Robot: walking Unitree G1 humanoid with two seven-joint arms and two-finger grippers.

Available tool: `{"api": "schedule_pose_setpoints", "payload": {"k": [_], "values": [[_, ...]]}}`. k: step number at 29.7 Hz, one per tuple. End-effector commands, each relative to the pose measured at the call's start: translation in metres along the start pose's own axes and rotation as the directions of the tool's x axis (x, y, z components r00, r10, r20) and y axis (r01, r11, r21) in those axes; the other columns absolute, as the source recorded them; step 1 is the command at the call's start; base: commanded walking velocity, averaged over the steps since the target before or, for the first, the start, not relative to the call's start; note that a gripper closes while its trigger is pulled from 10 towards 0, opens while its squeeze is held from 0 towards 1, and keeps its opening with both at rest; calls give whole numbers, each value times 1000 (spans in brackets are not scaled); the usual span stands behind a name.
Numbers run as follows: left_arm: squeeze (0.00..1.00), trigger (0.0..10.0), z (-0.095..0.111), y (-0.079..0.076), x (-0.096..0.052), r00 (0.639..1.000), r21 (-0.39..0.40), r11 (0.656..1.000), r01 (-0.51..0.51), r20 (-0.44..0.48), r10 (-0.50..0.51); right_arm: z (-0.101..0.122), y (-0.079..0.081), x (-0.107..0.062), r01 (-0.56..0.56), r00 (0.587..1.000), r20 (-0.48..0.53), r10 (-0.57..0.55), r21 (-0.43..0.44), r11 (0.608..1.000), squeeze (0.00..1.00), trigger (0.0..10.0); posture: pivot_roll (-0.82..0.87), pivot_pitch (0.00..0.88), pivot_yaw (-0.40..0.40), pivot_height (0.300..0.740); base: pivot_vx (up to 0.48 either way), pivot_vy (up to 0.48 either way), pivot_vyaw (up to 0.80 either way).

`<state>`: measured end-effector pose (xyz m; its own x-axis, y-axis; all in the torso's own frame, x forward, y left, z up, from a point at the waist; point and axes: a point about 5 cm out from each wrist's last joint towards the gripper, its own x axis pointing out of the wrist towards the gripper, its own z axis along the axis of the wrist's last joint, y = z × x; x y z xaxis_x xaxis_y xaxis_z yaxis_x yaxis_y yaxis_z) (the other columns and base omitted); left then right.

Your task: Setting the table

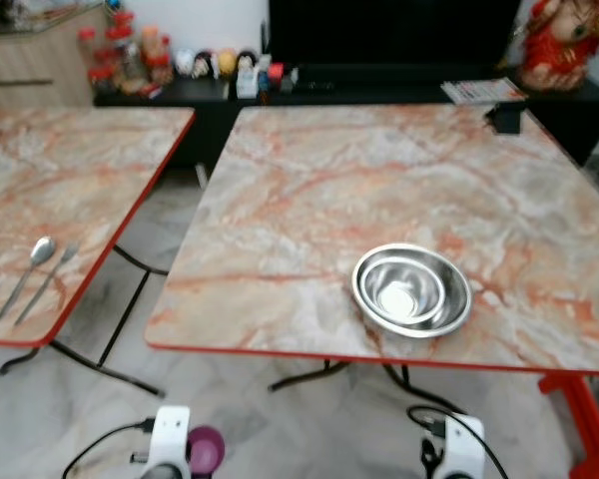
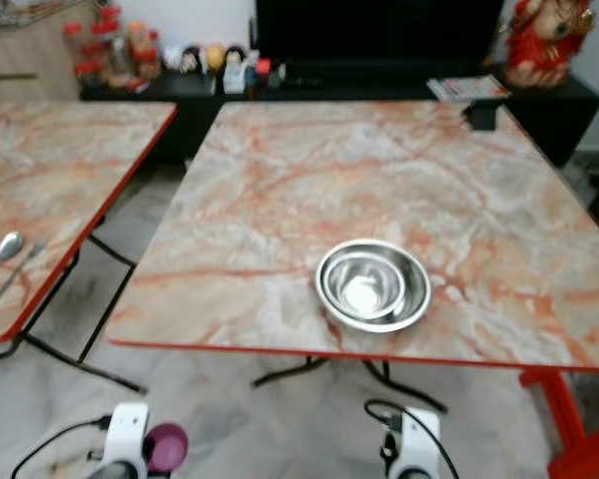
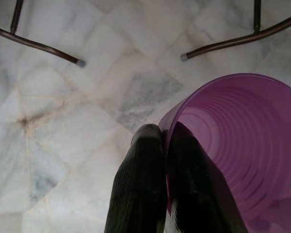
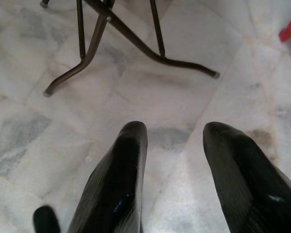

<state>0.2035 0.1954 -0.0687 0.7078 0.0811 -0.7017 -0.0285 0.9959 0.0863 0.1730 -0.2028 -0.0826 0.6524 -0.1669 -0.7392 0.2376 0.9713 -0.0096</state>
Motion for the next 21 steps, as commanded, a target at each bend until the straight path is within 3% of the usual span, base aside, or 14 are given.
{"api": "schedule_pose_setpoints", "payload": {"k": [1,8,13,21], "values": [[0,10000,-7,7,-2,999,0,1000,-24,-21,24,-1,4,0,-9,1000,-11,9,-16,1000,0,10000,-35,0,11,740,0,-244,0],[0,10000,-6,9,-2,999,-3,1000,-30,-18,30,-2,4,0,-9,1000,-23,9,-15,1000,0,10000,-35,0,11,740,0,-244,0],[0,10000,-6,9,-2,999,-2,1000,-28,-16,28,-2,4,0,-8,1000,-23,8,-11,1000,0,10000,-38,0,12,740,0,-244,-511],[0,10000,-5,7,-2,1000,5,1000,-23,-14,23,-1,3,0,-3,1000,-13,3,-11,1000,0,10000,-38,0,11,740,0,-243,0]]}}
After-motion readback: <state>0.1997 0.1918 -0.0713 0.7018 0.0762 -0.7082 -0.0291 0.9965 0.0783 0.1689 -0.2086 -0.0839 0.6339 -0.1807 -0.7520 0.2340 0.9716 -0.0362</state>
